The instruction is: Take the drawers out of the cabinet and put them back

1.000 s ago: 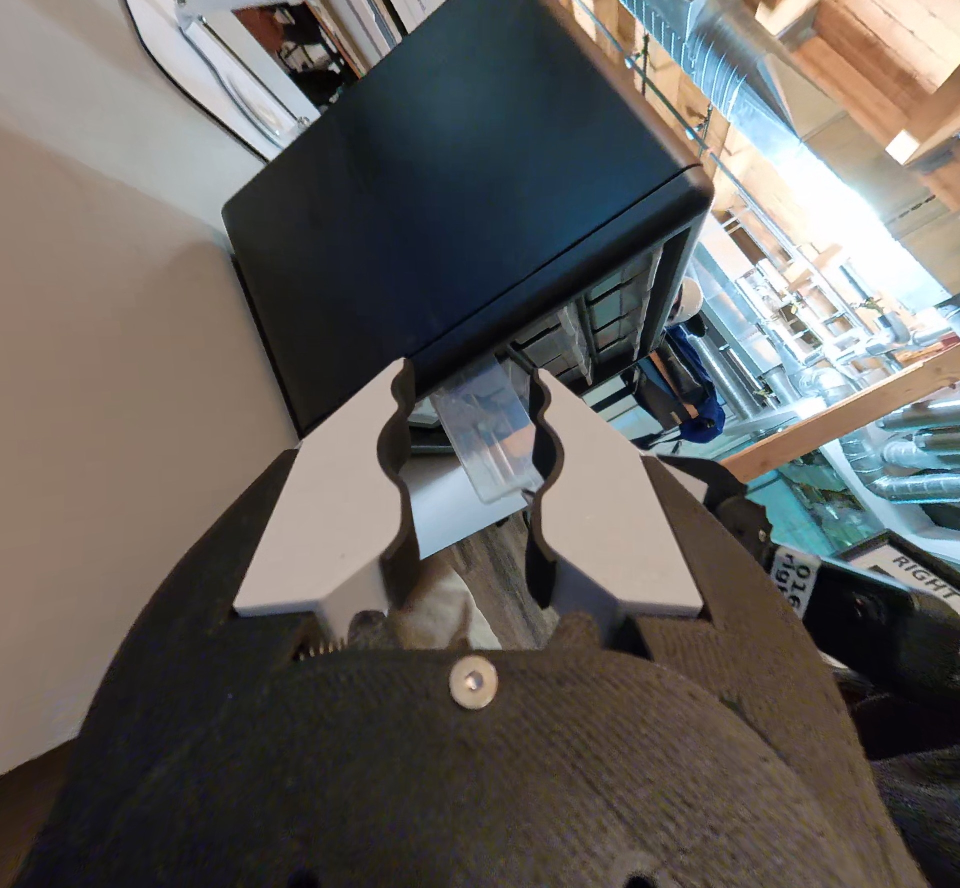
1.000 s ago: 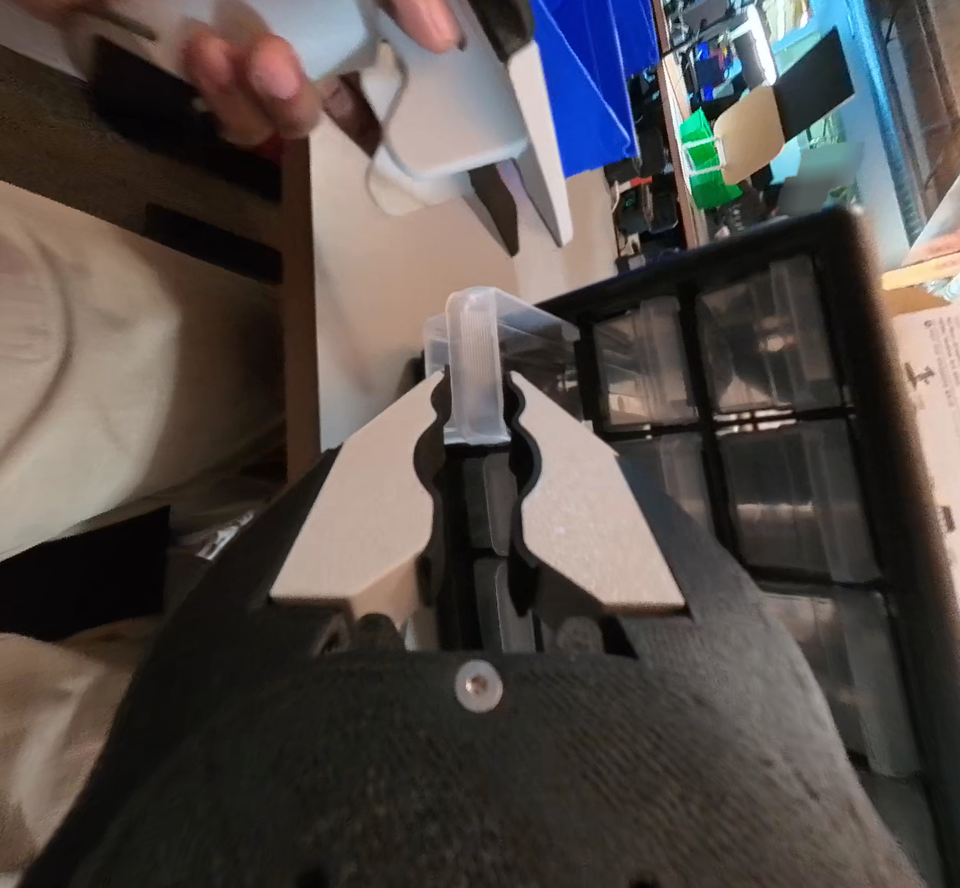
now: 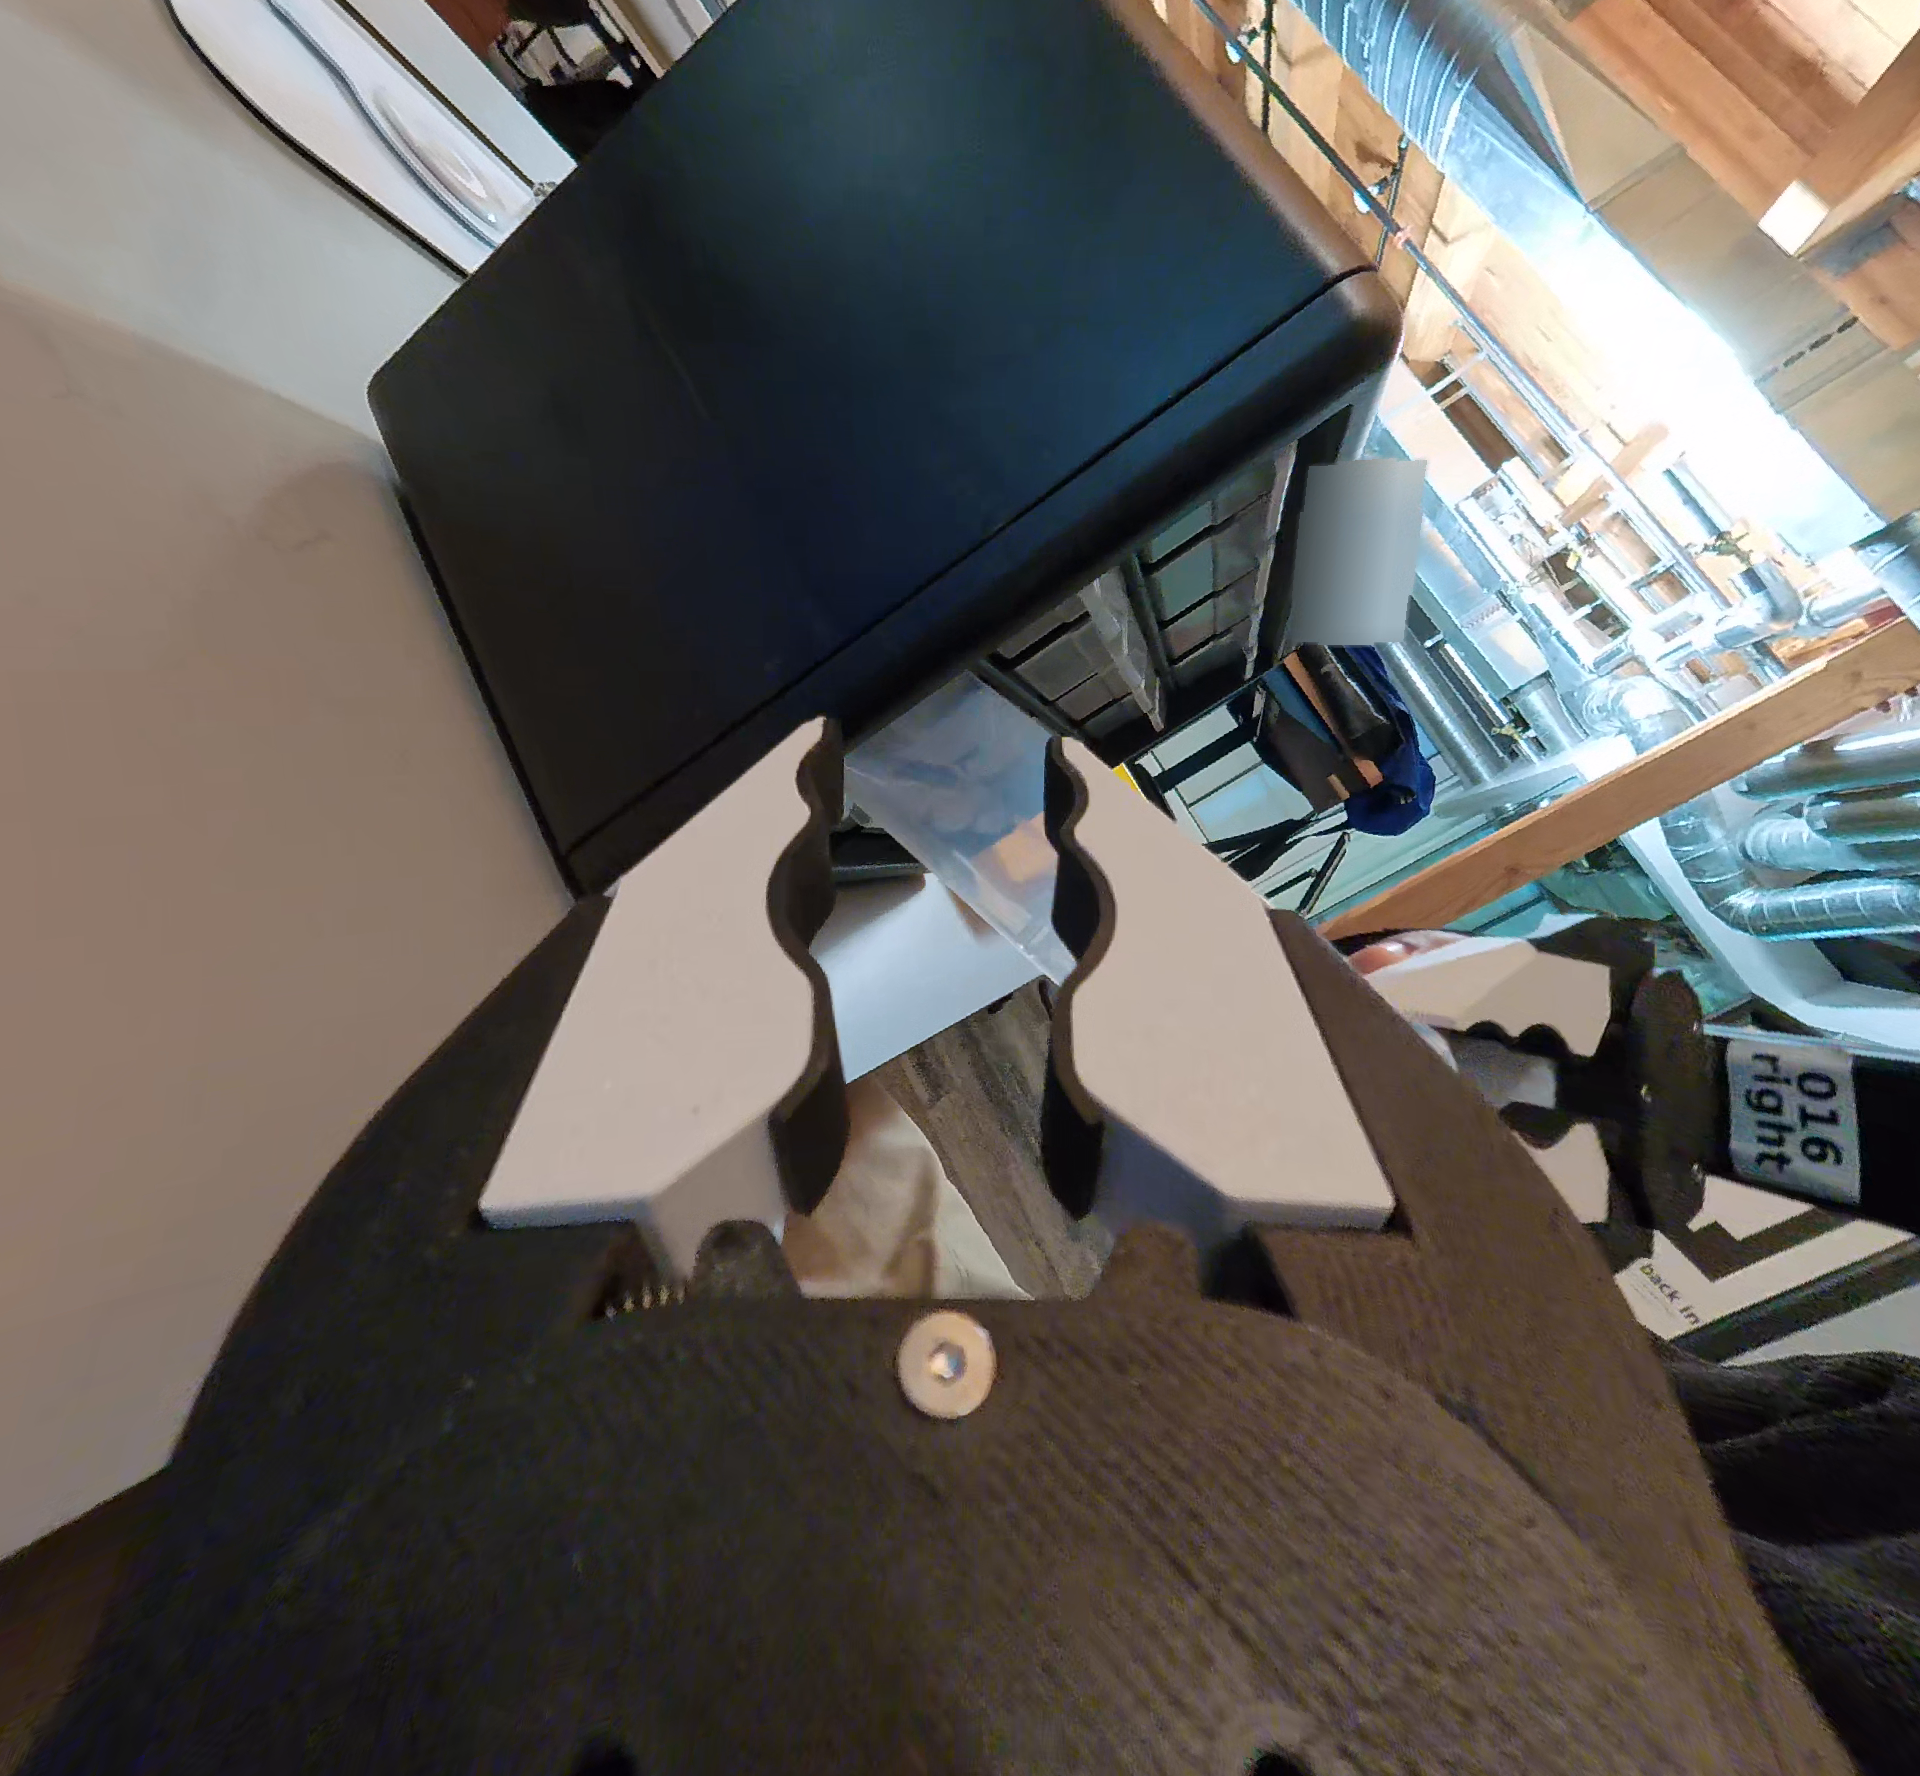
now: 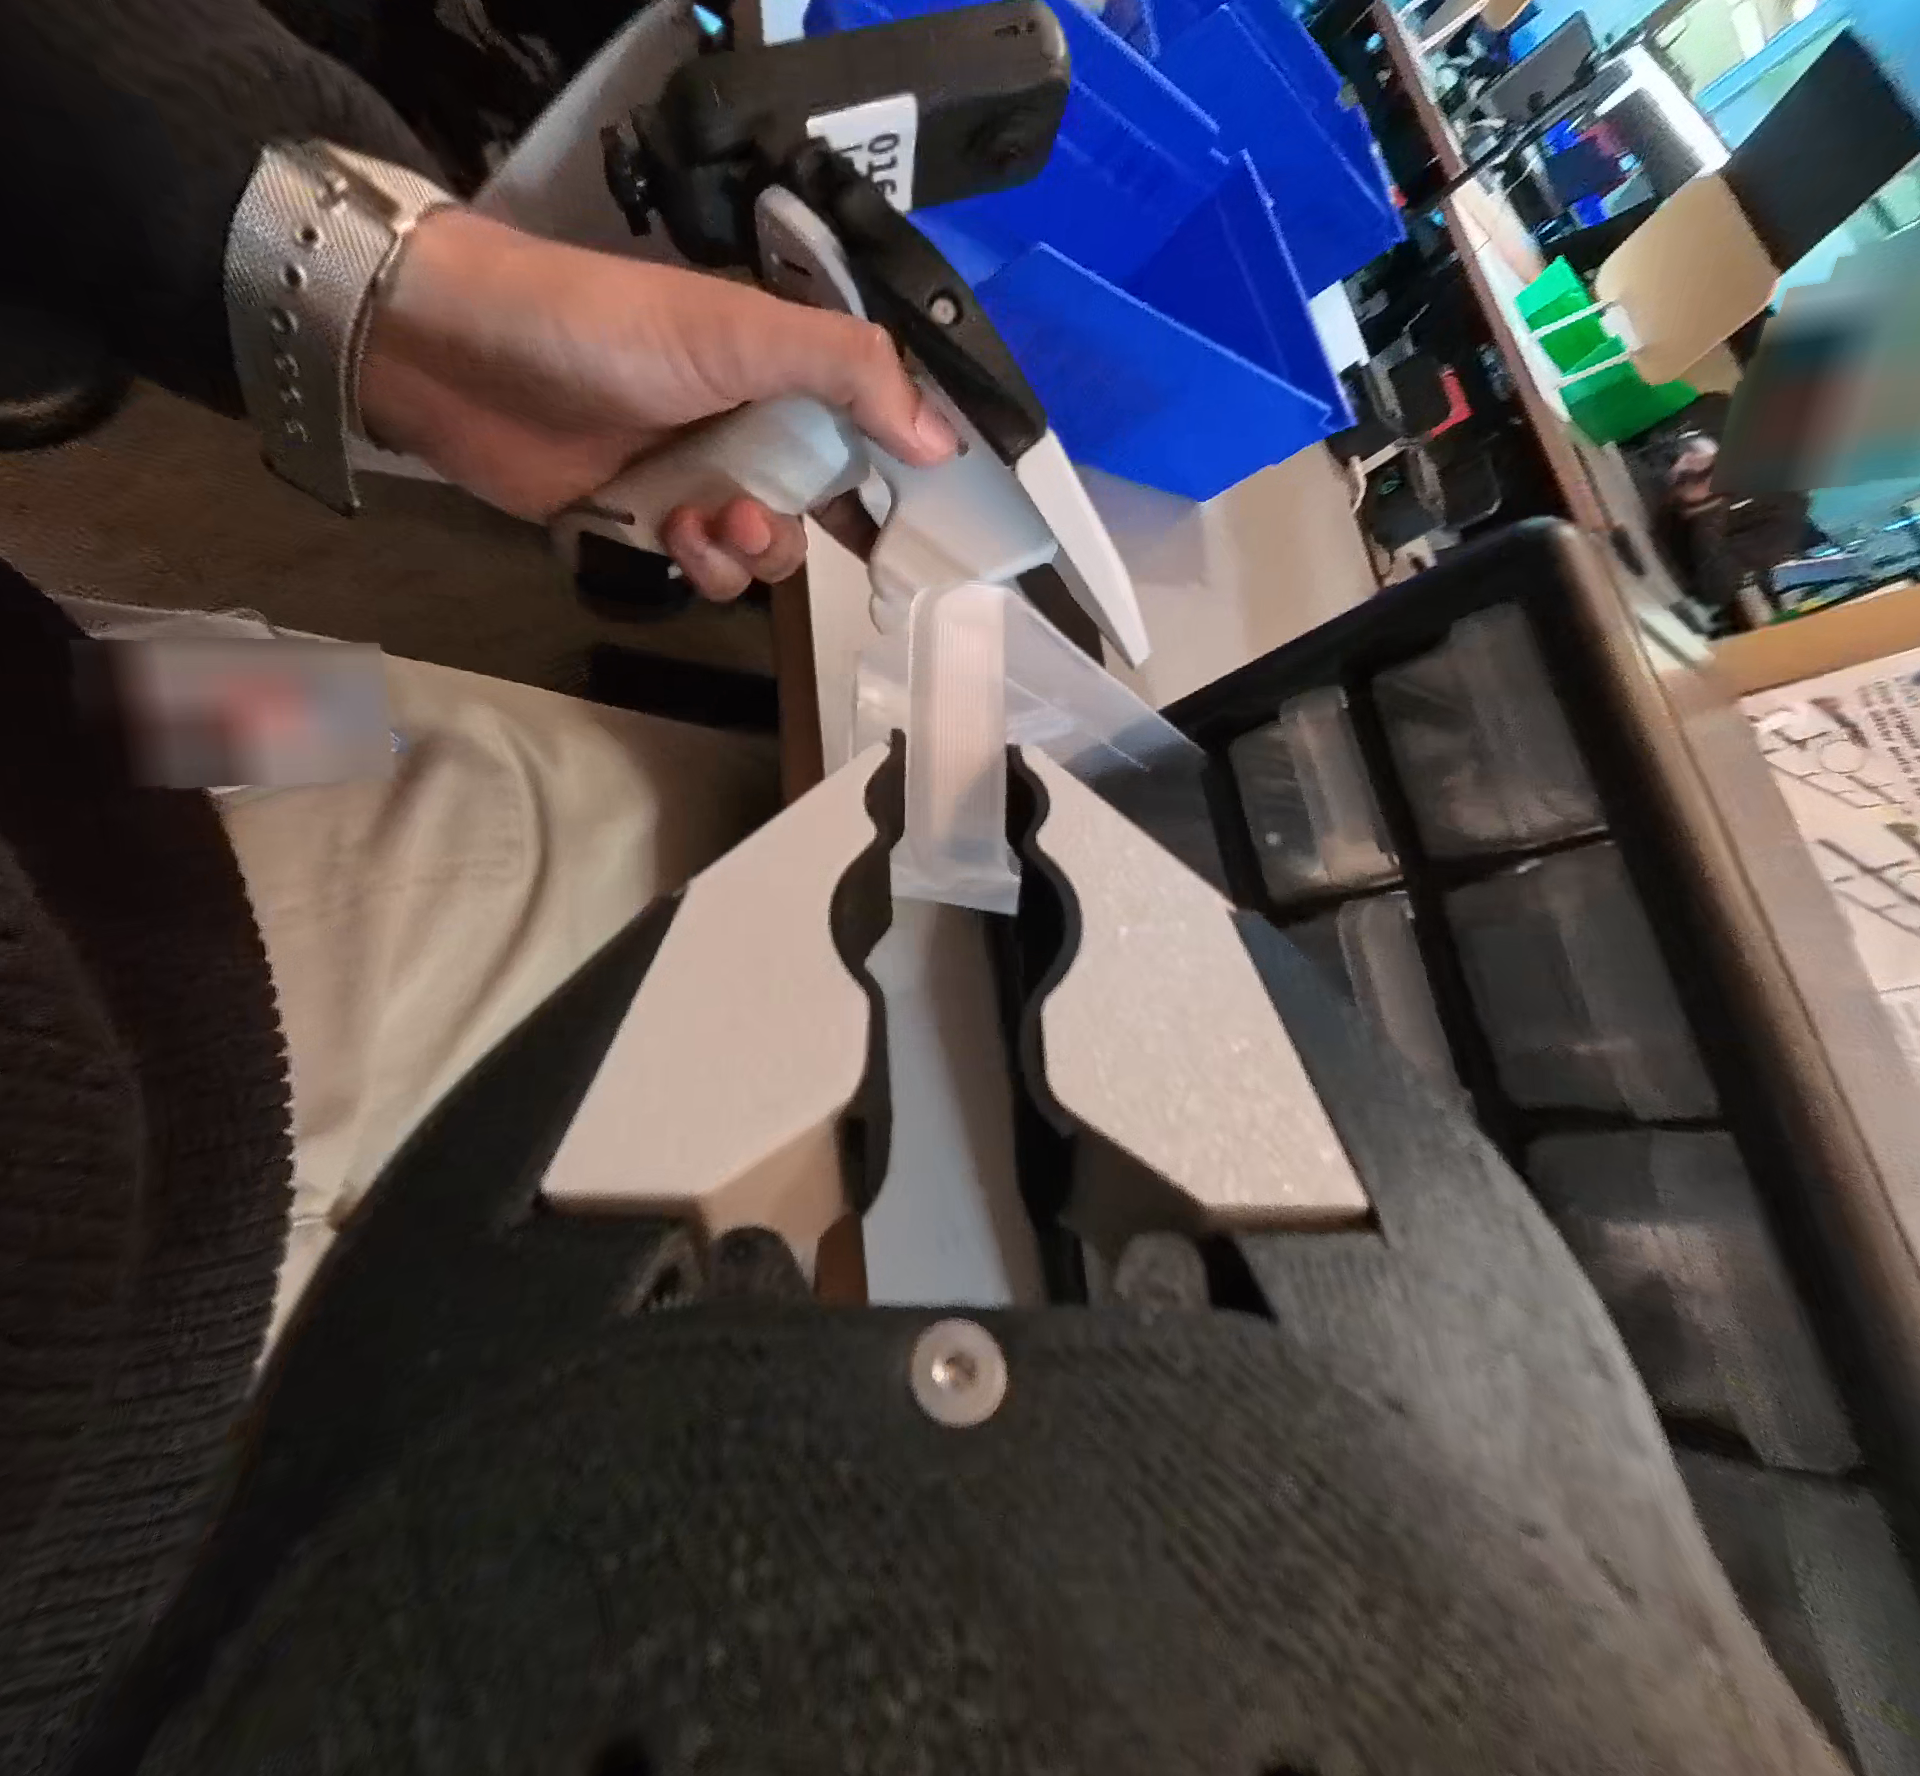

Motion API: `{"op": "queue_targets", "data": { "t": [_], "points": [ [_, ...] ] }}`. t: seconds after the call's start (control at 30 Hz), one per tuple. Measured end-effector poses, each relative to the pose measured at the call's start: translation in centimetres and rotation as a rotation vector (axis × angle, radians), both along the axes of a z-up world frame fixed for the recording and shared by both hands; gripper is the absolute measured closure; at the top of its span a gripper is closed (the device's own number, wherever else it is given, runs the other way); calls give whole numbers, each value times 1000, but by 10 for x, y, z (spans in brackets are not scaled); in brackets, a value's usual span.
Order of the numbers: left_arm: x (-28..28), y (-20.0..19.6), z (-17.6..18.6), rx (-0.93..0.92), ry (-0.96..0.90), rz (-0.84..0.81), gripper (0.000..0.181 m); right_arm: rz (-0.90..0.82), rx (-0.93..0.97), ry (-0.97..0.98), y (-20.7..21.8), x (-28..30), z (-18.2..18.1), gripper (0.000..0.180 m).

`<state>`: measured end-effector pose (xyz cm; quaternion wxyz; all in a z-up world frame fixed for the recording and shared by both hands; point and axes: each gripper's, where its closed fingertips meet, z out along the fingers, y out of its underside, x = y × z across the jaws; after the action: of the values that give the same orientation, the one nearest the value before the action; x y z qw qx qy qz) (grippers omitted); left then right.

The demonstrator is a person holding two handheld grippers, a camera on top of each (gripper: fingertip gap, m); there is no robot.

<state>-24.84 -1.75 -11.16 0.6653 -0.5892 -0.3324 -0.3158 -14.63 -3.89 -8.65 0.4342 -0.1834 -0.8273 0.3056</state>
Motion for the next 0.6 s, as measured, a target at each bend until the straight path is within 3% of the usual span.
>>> {"op": "queue_targets", "data": {
  "t": [0.2,0.6],
  "points": [
    [1,1,0,4,-3,-7,145,-3,-103,-52,6,1,9,162],
    [6,4,-2,12,-31,-38,145,-20,-493,-151,27,3,39,162]
  ]
}}
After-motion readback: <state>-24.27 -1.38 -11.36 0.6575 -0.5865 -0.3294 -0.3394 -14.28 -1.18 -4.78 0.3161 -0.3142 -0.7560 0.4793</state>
